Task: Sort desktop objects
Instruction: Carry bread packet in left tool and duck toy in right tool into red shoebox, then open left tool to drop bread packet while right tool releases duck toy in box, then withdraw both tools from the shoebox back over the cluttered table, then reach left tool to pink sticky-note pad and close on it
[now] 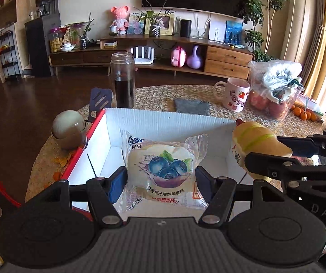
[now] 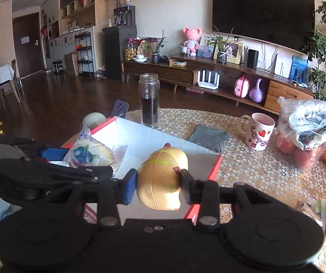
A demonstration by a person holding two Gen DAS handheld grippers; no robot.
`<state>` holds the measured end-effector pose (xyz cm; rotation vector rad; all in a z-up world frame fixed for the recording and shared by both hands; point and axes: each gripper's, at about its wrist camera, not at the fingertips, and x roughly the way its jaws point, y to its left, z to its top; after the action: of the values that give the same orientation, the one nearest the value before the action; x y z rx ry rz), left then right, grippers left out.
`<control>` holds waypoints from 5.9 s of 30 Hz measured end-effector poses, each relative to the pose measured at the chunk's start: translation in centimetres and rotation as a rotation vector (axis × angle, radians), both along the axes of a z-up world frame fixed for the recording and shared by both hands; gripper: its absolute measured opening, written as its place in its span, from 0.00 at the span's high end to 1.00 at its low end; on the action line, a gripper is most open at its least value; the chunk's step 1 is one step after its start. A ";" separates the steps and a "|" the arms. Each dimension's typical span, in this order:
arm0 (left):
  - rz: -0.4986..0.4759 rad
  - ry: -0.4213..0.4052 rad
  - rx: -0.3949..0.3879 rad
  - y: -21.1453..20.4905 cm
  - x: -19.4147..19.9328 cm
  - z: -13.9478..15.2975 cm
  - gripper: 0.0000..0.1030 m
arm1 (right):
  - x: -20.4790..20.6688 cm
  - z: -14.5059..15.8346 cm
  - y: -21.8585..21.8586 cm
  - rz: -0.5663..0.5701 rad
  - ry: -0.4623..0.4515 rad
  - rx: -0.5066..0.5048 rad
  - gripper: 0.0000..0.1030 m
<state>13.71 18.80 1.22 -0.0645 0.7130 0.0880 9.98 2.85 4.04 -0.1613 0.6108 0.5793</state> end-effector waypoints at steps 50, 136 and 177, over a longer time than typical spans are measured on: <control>-0.075 0.535 0.111 2.7 15.5 -9.6 0.31 | 8.4 -10.0 8.7 0.108 0.254 -0.310 0.60; -0.263 -0.012 0.068 -20.4 -0.2 0.8 0.00 | -3.5 -2.3 -25.5 -0.196 -0.005 -0.019 0.09; -0.306 0.140 0.131 -30.6 7.3 -12.8 0.01 | 5.3 -14.8 -30.4 -0.088 0.129 -0.166 0.15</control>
<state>21.06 -11.79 -11.62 0.1776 0.8479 -0.1555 15.24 -27.57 -10.71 -0.2532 0.7876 0.4559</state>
